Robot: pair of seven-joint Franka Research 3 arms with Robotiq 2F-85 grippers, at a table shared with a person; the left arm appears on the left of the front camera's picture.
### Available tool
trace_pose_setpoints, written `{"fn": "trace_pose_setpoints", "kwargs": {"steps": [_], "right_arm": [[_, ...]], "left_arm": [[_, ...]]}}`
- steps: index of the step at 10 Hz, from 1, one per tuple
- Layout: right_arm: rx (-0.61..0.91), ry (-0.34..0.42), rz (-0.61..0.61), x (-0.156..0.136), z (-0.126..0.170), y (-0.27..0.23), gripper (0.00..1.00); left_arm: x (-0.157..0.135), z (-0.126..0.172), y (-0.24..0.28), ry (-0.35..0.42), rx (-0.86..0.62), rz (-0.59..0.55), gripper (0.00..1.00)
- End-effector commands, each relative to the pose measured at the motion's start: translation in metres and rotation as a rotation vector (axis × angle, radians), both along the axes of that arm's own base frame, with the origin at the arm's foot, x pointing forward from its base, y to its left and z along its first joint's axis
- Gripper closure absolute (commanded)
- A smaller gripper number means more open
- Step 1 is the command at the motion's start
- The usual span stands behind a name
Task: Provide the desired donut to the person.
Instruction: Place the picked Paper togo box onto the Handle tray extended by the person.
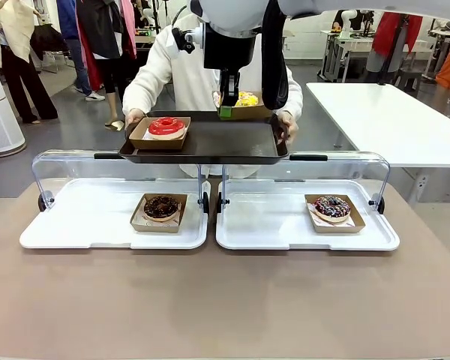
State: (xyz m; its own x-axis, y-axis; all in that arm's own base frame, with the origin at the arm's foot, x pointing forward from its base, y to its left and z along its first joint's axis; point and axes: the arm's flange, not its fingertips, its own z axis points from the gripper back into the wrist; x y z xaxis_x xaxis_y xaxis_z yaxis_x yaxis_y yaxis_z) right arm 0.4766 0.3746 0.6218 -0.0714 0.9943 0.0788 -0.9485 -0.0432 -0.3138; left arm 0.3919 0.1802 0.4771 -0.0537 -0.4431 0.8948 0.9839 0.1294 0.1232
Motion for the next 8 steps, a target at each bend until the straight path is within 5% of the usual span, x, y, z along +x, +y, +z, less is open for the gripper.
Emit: {"fn": "trace_pose_setpoints", "kwargs": {"steps": [1, 8], "right_arm": [[0.002, 0.017, -0.019, 0.006, -0.005, -0.003, 0.99], [0.079, 0.169, -0.105, 0.069, -0.035, -0.021, 0.99]], "left_arm": [[0.0, 0.0, 0.0, -0.011, 0.002, 0.011, 0.0], [0.0, 0.0, 0.0, -0.011, 0.002, 0.011, 0.0]]}}
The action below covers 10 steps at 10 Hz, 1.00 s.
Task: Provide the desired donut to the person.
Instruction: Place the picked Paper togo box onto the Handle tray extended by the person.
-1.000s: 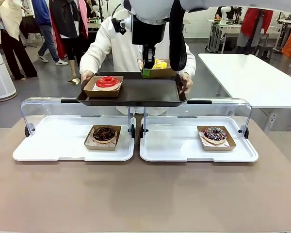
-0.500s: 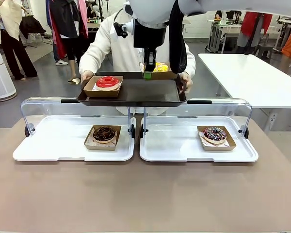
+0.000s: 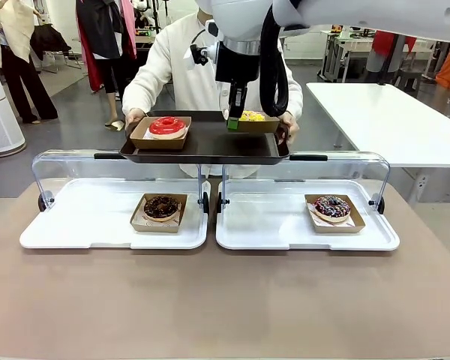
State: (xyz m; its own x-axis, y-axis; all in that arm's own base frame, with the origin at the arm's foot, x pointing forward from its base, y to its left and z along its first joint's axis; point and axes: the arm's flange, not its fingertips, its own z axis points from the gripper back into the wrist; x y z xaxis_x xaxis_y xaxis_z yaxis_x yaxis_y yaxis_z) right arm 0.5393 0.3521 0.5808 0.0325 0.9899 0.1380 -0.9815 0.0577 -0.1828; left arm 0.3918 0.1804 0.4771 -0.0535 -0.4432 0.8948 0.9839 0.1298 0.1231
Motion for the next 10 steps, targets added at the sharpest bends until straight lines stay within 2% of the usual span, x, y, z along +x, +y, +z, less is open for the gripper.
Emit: {"fn": "trace_pose_setpoints", "kwargs": {"steps": [1, 7, 8, 9, 10], "right_arm": [[0.017, 0.04, -0.045, 0.013, 0.001, -0.001, 0.99], [0.007, 0.088, -0.073, 0.022, -0.022, -0.004, 0.99], [0.014, 0.089, -0.072, 0.023, -0.021, -0.005, 0.64], [0.016, 0.088, -0.07, 0.023, -0.021, -0.004, 0.39], [0.015, 0.088, -0.066, 0.022, -0.02, -0.003, 0.04]], "left_arm": [[0.0, 0.0, 0.0, -0.011, 0.002, 0.011, 0.0], [0.0, 0.0, 0.0, -0.011, 0.002, 0.011, 0.0], [0.0, 0.0, 0.0, -0.011, 0.002, 0.011, 0.0], [0.0, 0.0, 0.0, -0.011, 0.002, 0.011, 0.0], [0.0, 0.0, 0.0, -0.011, 0.002, 0.011, 0.0]]}}
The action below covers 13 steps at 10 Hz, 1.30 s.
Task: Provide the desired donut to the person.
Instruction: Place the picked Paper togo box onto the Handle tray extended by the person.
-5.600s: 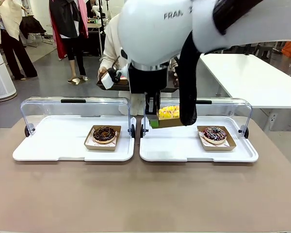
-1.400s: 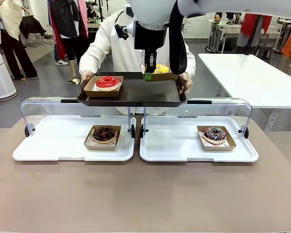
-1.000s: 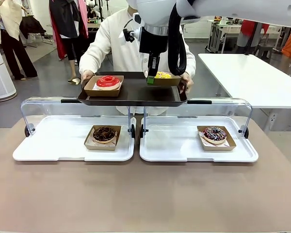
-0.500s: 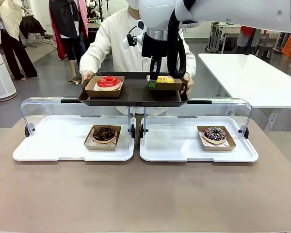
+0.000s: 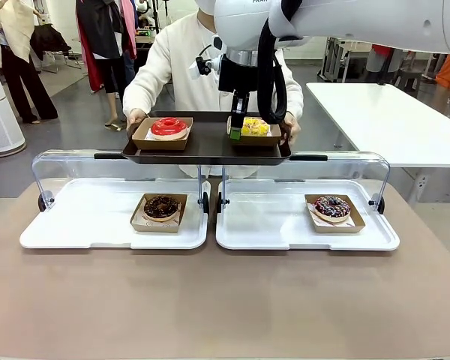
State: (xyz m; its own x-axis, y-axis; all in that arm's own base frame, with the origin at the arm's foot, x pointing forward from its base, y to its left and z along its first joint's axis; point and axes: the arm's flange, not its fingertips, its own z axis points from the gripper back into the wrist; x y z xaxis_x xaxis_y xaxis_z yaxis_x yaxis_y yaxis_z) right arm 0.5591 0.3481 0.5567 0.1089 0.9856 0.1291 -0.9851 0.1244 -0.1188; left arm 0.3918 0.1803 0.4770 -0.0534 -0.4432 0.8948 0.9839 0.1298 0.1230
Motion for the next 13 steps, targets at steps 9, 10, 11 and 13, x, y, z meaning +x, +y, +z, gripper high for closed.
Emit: {"fn": "trace_pose_setpoints", "kwargs": {"steps": [9, 10, 11, 13], "right_arm": [[0.013, 0.034, 0.015, -0.001, 0.005, -0.002, 0.0], [-0.01, 0.038, 0.049, -0.014, 0.008, -0.004, 0.0], [-0.043, 0.058, 0.12, -0.038, 0.018, -0.015, 0.0], [-0.062, 0.045, 0.159, -0.086, 0.038, -0.059, 0.0]], "left_arm": [[0.0, 0.0, 0.0, -0.011, 0.002, 0.011, 0.0], [0.0, 0.0, 0.0, -0.011, 0.002, 0.011, 0.0], [0.0, 0.0, 0.0, -0.011, 0.002, 0.011, 0.0], [0.0, 0.0, 0.0, -0.011, 0.002, 0.011, 0.0]]}}
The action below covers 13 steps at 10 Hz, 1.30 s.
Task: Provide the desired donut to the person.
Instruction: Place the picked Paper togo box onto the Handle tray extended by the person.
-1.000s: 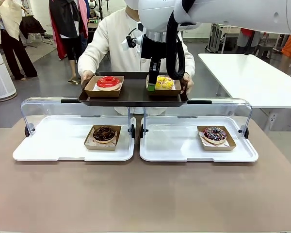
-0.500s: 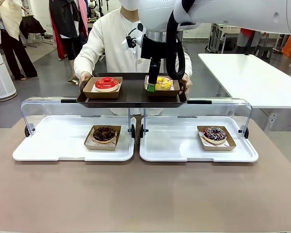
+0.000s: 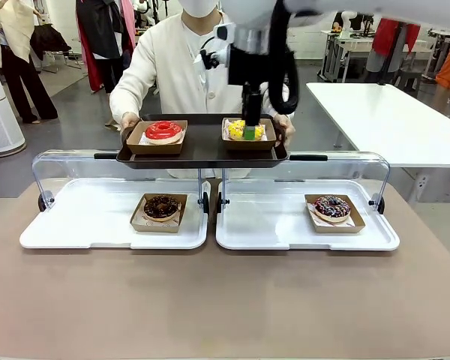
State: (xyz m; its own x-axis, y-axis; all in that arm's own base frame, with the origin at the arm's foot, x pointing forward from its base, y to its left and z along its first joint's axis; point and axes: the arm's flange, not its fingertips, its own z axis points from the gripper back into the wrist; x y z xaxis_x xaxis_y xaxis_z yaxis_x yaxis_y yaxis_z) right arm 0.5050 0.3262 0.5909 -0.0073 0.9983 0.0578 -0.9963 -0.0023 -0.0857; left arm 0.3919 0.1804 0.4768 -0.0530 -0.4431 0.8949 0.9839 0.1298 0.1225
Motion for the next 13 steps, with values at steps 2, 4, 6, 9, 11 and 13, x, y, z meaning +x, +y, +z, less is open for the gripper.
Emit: {"fn": "trace_pose_setpoints", "kwargs": {"steps": [2, 4, 6, 9, 11, 13], "right_arm": [[-0.023, 0.003, 0.1, -0.074, 0.015, -0.096, 0.0], [0.006, -0.018, 0.086, -0.096, 0.013, -0.151, 0.0], [0.035, -0.025, 0.133, -0.105, -0.001, -0.183, 0.0], [0.017, -0.054, 0.119, -0.104, -0.012, -0.193, 0.0], [0.003, -0.019, 0.106, -0.103, -0.002, -0.2, 0.0], [0.003, -0.019, 0.106, -0.103, -0.002, -0.2, 0.0]], "left_arm": [[-0.001, 0.001, 0.0, -0.012, 0.002, 0.011, 0.0], [-0.001, 0.001, 0.0, -0.012, 0.002, 0.011, 0.0], [-0.001, 0.001, 0.0, -0.012, 0.002, 0.011, 0.0], [-0.001, 0.001, 0.0, -0.012, 0.002, 0.011, 0.0], [-0.001, 0.001, 0.0, -0.012, 0.002, 0.011, 0.0], [-0.001, 0.001, 0.0, -0.012, 0.002, 0.011, 0.0]]}}
